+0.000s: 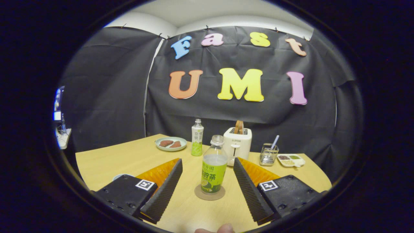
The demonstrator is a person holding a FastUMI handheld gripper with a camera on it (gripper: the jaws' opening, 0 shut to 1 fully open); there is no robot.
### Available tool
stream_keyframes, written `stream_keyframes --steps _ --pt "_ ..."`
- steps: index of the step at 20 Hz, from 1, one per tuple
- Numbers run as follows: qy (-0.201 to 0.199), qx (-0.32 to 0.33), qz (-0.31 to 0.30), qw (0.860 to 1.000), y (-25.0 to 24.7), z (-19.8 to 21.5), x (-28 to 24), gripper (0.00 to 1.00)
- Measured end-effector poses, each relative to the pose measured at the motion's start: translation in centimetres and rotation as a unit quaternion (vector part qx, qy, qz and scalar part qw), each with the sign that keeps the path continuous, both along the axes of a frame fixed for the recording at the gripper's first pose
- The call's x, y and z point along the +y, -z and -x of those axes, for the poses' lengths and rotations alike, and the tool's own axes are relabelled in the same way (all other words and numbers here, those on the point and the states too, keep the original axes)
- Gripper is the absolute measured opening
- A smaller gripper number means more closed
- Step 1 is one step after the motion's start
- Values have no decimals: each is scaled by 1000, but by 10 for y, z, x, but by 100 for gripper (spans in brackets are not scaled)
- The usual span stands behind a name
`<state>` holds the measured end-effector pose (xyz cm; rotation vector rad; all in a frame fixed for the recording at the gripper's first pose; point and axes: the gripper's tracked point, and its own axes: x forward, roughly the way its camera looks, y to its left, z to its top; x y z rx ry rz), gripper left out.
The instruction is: Take the bottle from table, then pour the juice into the cup, finally place the bottle on the coaster
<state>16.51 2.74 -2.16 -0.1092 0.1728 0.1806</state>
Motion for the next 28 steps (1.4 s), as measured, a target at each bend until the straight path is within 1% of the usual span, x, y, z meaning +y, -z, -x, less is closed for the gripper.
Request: stream_keyframes --steps 3,6,9,12,16,19,23,28 --pt "38 -27 16 999 -25 38 -15 100" --pt "73 -52 9 996 -45 71 -31 100" --pt "98 -59 0 993 -52 95 -44 100" --pt "110 -62 2 992 -58 123 -51 100" --pt "116 -56 4 992 -53 150 -55 100" --pt "120 -51 7 991 -47 163 -58 100" --pt "126 -51 -16 991 -41 175 -61 100" --pt "129 -53 -26 990 -38 182 -60 100"
